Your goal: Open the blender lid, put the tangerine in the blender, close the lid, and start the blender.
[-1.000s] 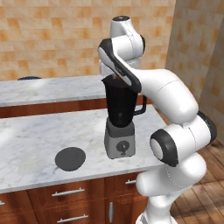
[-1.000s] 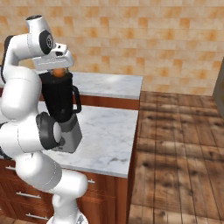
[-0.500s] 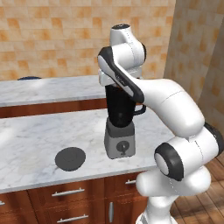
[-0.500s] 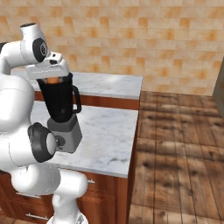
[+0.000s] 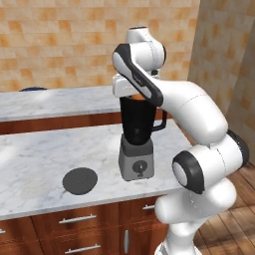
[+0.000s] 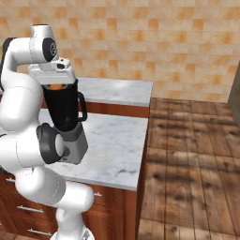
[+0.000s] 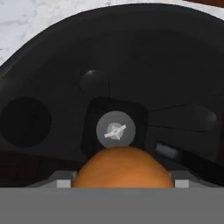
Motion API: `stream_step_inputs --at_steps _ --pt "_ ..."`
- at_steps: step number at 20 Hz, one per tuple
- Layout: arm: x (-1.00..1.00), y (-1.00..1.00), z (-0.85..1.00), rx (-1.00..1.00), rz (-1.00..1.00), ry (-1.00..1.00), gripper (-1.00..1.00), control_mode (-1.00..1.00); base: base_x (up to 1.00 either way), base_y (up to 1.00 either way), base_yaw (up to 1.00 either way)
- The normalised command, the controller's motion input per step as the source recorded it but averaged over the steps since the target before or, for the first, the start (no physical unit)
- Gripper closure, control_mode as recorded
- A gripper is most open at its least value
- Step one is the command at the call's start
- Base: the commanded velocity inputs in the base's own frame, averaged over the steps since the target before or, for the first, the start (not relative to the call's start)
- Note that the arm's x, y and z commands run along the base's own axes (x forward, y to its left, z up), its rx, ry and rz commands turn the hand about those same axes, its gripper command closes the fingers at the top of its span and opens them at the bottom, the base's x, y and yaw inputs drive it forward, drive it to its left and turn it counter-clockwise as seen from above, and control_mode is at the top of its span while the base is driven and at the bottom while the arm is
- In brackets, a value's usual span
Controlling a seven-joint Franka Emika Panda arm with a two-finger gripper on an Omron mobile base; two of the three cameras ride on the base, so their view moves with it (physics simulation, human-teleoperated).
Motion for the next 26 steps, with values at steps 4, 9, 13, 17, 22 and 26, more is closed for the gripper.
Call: stream_step_inputs --at_steps 4,9,13,17,22,26 --pt "-0.03 0.0 -0.07 0.0 0.0 -0.01 -1.0 -1.0 0.0 0.0 0.0" --pt "-0.03 0.0 0.02 0.0 0.01 -0.14 -1.0 -1.0 0.0 0.0 0.0" --pt "0.0 -0.01 0.46 0.0 0.01 -0.23 -1.0 -1.0 0.0 0.0 0.0" --pt "-0.12 0.0 0.91 0.0 0.0 -0.31 -1.0 -1.0 0.0 0.0 0.0" --pt "-0.91 0.25 0.19 0.0 0.08 -0.3 -1.0 -1.0 0.0 0.0 0.0" --pt "-0.96 0.63 -0.26 0.0 0.14 -0.01 -1.0 -1.0 0.0 0.0 0.0"
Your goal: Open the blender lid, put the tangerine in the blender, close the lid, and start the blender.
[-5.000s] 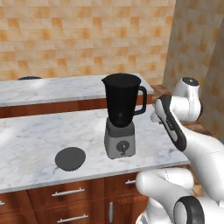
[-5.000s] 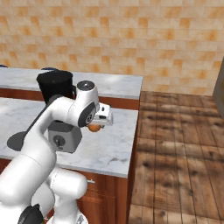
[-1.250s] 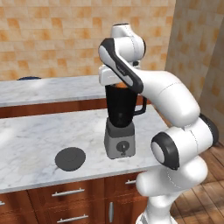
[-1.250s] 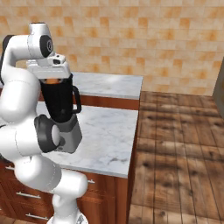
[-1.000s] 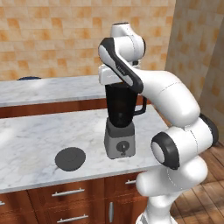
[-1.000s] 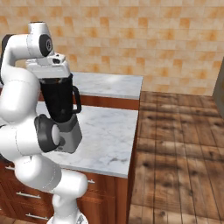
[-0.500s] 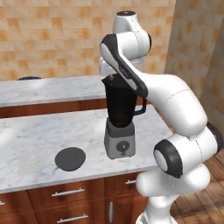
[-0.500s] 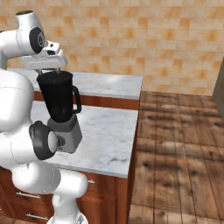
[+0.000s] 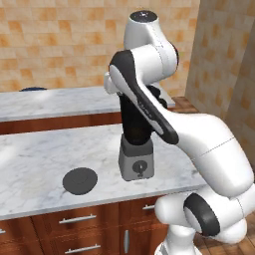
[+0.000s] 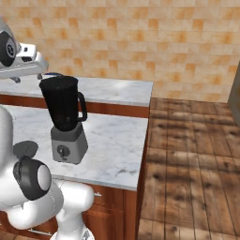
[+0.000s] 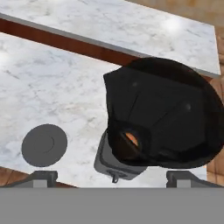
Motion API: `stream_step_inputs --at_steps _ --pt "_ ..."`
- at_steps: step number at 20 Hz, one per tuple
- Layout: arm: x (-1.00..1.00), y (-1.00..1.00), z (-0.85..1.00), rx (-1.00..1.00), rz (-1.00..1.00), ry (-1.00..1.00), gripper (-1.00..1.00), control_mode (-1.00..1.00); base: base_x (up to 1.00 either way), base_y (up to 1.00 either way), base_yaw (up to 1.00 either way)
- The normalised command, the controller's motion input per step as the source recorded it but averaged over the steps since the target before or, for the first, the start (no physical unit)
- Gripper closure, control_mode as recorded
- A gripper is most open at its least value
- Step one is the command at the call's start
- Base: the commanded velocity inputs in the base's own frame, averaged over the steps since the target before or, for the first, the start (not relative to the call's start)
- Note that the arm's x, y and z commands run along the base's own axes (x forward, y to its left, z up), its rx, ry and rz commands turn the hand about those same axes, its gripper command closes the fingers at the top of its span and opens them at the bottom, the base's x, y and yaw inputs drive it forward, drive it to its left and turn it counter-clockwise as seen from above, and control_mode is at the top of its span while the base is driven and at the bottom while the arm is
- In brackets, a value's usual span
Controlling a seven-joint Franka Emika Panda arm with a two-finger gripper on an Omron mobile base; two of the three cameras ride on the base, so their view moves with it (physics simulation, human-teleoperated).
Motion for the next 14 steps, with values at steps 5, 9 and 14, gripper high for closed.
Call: stream_step_inputs --at_steps 5,9,14 --pt "-0.66 0.54 -0.39 0.0 0.14 0.01 -1.0 -1.0 0.0 0.0 0.0" --pt "-0.14 0.54 -0.64 -0.01 0.1 0.09 -1.0 -1.0 0.0 0.0 0.0" --pt "0.01 0.44 -0.8 0.0 0.02 0.17 -1.0 -1.0 0.0 0.0 0.0"
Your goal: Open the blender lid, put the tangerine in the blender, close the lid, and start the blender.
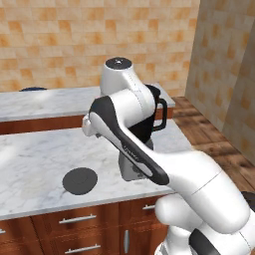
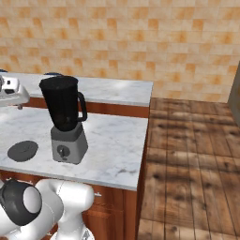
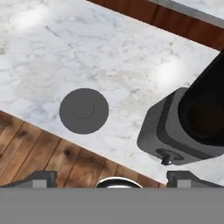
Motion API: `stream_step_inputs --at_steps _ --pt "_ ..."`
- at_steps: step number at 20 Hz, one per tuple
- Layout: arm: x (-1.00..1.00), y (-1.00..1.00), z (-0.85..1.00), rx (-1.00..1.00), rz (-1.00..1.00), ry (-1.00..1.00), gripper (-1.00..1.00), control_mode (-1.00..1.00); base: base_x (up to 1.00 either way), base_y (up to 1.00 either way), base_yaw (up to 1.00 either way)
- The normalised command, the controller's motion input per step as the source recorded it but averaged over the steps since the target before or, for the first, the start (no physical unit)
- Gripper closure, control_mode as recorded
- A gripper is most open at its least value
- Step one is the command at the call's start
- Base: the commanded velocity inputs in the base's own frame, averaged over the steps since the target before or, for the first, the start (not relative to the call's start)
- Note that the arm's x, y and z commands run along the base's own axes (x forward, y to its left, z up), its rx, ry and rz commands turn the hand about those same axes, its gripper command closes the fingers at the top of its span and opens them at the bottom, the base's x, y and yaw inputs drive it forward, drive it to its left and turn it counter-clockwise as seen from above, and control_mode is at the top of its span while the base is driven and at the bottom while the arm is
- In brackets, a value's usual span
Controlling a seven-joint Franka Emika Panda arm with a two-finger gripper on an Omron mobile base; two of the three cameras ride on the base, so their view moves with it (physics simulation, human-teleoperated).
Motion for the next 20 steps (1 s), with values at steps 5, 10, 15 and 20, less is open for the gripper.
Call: stream_step_inputs --at_steps 5,10,15,20 --pt "0.02 0.31 -0.62 0.0 0.0 0.1 -1.0 -1.0 0.0 0.0 0.0" --pt "-0.05 0.32 -0.66 -0.01 0.0 0.05 -1.0 -1.0 0.0 0.0 0.0" --pt "0.0 0.38 -0.73 -0.01 0.0 0.11 -1.0 -1.0 0.0 0.0 0.0" --pt "0.0 0.36 -0.57 -0.01 0.0 0.08 -1.0 -1.0 0.0 0.0 0.0"
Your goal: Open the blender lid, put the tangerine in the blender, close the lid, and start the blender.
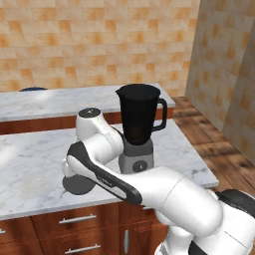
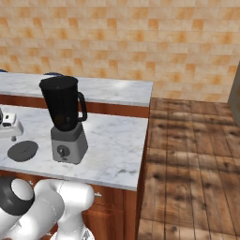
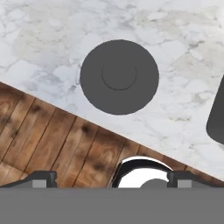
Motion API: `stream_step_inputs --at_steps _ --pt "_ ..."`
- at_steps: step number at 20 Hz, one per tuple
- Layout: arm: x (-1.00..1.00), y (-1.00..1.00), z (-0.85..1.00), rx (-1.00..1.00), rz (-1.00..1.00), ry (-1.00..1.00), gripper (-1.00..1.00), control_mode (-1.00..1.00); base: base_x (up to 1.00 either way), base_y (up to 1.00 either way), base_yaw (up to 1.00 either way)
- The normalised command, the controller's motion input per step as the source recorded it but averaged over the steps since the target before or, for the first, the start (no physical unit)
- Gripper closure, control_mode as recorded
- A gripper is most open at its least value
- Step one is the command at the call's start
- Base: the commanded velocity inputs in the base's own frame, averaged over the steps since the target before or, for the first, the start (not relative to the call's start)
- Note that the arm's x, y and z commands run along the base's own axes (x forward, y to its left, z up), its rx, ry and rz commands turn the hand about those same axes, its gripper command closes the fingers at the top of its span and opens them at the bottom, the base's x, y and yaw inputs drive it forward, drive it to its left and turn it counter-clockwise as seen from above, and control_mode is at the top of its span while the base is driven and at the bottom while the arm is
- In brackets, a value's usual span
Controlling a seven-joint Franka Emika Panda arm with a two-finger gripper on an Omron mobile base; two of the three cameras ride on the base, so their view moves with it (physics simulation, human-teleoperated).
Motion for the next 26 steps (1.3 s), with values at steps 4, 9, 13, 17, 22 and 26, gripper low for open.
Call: stream_step_inputs --at_steps 4,9,13,17,22,26 --pt "0.0 0.27 -0.48 -0.01 0.0 0.05 -1.0 -1.0 0.0 0.0 0.0" --pt "0.03 0.03 -0.19 0.0 -0.01 -0.03 -1.0 -1.0 0.0 0.0 0.0" --pt "0.19 -0.02 -0.07 0.0 -0.02 -0.05 -1.0 -1.0 0.0 0.0 0.0" --pt "0.27 0.0 -0.04 0.0 -0.04 0.0 -1.0 -1.0 0.0 0.0 0.0" --pt "0.24 0.0 -0.06 0.0 -0.04 0.0 -1.0 -1.0 0.0 0.0 0.0" --pt "0.03 0.0 -0.24 0.0 0.0 0.0 -1.0 -1.0 0.0 0.0 0.0"
